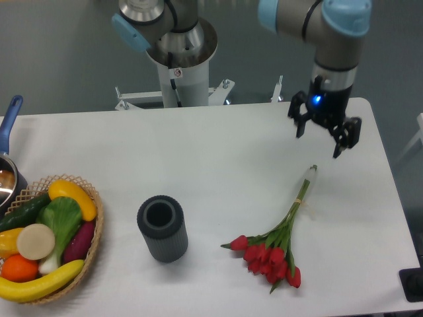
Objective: Pick up the flowers from the table
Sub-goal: 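Move the open gripper down toward the stems of the red tulip bunch, then lower the gripper around the tulip stems just above the blooms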
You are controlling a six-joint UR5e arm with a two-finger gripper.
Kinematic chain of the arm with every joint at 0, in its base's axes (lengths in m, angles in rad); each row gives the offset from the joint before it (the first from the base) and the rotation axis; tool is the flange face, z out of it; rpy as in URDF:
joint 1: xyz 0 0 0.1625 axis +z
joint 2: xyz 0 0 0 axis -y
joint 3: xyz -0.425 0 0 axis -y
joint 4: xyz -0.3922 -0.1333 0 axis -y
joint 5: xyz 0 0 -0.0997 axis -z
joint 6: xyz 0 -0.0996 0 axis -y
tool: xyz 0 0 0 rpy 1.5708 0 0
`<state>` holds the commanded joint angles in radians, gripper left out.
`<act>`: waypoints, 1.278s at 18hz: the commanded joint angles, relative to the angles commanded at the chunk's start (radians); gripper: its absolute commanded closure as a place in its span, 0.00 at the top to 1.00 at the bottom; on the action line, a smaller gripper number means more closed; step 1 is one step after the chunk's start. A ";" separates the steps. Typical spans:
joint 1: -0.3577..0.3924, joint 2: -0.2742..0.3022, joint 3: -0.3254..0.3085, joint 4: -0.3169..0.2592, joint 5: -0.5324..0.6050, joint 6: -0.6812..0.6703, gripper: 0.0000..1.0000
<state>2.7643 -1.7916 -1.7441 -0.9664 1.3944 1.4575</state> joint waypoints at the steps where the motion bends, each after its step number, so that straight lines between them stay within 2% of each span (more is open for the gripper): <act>1: -0.012 -0.015 -0.002 0.003 0.000 -0.018 1.00; 3: -0.041 -0.048 -0.006 0.040 0.005 -0.058 1.00; 5: -0.061 -0.071 -0.023 0.151 0.008 -0.097 1.00; 7: -0.071 -0.090 -0.041 0.207 0.017 -0.130 1.00; 11: -0.092 -0.132 -0.035 0.209 0.031 -0.146 1.00; 16: -0.115 -0.230 0.014 0.213 0.029 -0.247 1.00; 20: -0.117 -0.252 0.018 0.213 0.026 -0.250 1.00; 23: -0.117 -0.297 0.044 0.215 0.026 -0.250 1.00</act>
<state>2.6477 -2.0891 -1.6998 -0.7517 1.4205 1.2072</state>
